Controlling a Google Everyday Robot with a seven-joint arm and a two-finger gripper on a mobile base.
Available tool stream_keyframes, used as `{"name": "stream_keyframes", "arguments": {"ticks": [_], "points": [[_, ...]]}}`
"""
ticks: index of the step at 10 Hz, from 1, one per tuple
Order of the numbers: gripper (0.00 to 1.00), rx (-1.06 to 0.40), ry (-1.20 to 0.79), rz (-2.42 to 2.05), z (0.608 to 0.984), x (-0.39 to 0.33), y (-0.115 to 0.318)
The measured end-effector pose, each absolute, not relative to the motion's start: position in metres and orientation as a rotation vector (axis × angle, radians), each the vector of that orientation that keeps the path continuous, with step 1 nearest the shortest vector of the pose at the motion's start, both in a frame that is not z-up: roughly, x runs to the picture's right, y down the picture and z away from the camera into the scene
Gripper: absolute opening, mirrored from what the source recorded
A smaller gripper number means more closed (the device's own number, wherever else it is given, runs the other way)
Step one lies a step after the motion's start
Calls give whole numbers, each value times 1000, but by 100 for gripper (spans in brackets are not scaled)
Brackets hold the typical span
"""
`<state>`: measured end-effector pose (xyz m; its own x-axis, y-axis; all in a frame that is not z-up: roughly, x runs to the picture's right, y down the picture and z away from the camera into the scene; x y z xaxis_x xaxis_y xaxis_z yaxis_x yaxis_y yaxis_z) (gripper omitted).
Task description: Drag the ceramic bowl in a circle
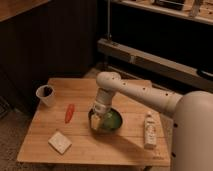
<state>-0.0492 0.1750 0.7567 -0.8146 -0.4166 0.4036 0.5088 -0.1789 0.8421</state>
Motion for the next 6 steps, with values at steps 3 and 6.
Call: {"name": "stream_keyframes", "arguments": {"ticks": [3, 6], "points": [[0, -93, -1474, -2030, 791, -41, 122], [0, -119, -1440, -1979, 820, -22, 90]]}}
